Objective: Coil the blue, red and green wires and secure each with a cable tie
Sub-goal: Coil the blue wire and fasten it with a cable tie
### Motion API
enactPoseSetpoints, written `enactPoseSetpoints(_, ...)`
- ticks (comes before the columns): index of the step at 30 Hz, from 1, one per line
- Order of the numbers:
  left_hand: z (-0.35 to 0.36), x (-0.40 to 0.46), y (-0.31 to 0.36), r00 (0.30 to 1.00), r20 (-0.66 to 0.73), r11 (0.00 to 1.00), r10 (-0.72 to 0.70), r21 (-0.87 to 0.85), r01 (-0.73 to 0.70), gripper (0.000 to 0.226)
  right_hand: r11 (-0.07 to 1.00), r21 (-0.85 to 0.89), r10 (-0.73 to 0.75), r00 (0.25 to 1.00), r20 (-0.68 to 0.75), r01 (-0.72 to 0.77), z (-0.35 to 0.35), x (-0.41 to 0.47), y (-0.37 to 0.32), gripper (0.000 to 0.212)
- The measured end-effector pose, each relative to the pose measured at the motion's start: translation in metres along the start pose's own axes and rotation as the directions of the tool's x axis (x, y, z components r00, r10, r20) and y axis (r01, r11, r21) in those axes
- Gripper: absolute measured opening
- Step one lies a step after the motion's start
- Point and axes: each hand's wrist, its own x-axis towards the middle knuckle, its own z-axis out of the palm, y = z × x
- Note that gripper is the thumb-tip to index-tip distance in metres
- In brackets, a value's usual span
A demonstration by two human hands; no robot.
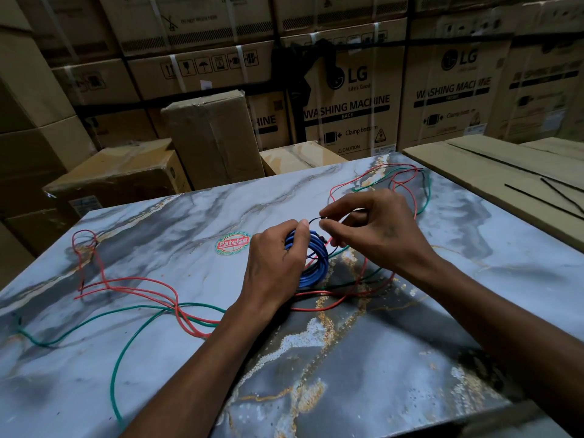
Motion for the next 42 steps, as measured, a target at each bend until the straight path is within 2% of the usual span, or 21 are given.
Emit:
enactPoseSetpoints(6,0.0034,-0.0009,0.0014,0.996,-0.014,0.996,0.091,0.023,-0.091,0.037,0.982,0.183,0.056,0.998,-0.012,-0.053,0.0004,0.0014,-0.0015,0.016)
enactPoseSetpoints(10,0.0033,-0.0016,0.0015,0.986,-0.053,0.985,0.159,0.073,-0.155,0.032,0.972,0.22,0.078,0.996,0.035,-0.084,-0.0002,0.0019,-0.0023,0.02)
enactPoseSetpoints(14,0.0025,0.0003,-0.0007,0.989,-0.062,0.989,0.136,0.065,-0.132,0.034,0.938,0.308,0.14,0.987,0.079,-0.158,-0.0006,0.0029,-0.0015,0.027)
enactPoseSetpoints(18,0.0026,-0.0002,-0.0008,0.993,-0.058,0.994,0.102,0.053,-0.099,0.035,0.887,0.397,0.209,0.972,0.108,-0.235,-0.0022,0.0035,-0.0016,0.016)
enactPoseSetpoints(22,0.001,0.0007,0.0008,0.999,-0.033,0.999,0.037,0.014,-0.037,0.029,0.903,0.361,0.198,0.971,0.136,-0.235,-0.0018,0.0021,-0.0035,0.01)
enactPoseSetpoints(28,0.0011,0.001,-0.0002,0.996,0.023,0.996,0.085,0.004,-0.085,0.027,0.925,0.296,0.203,0.969,0.144,-0.238,0.0007,0.0015,-0.0073,0.01)
enactPoseSetpoints(33,0.0032,0.0011,-0.0035,0.997,0.047,0.997,0.064,-0.034,-0.063,0.031,0.886,0.37,0.272,0.959,0.078,-0.281,-0.0018,0.0006,-0.007,0.017)
enactPoseSetpoints(37,0.002,0.0032,-0.0063,0.999,0.049,0.996,0.016,-0.091,-0.012,0.032,0.848,0.429,0.268,0.951,0.156,-0.31,-0.0048,0.0026,-0.006,0.014)
enactPoseSetpoints(39,0.0013,0.0043,-0.0077,0.999,0.046,0.992,-0.007,-0.123,0.013,0.032,0.884,0.364,0.241,0.953,0.183,-0.294,-0.0066,0.0024,-0.0057,0.01)
enactPoseSetpoints(42,0.0003,0.0043,-0.007,0.999,0.05,0.989,-0.017,-0.145,0.024,0.032,0.949,0.248,0.159,0.975,0.157,-0.195,-0.0046,0.0013,-0.0063,0.022)
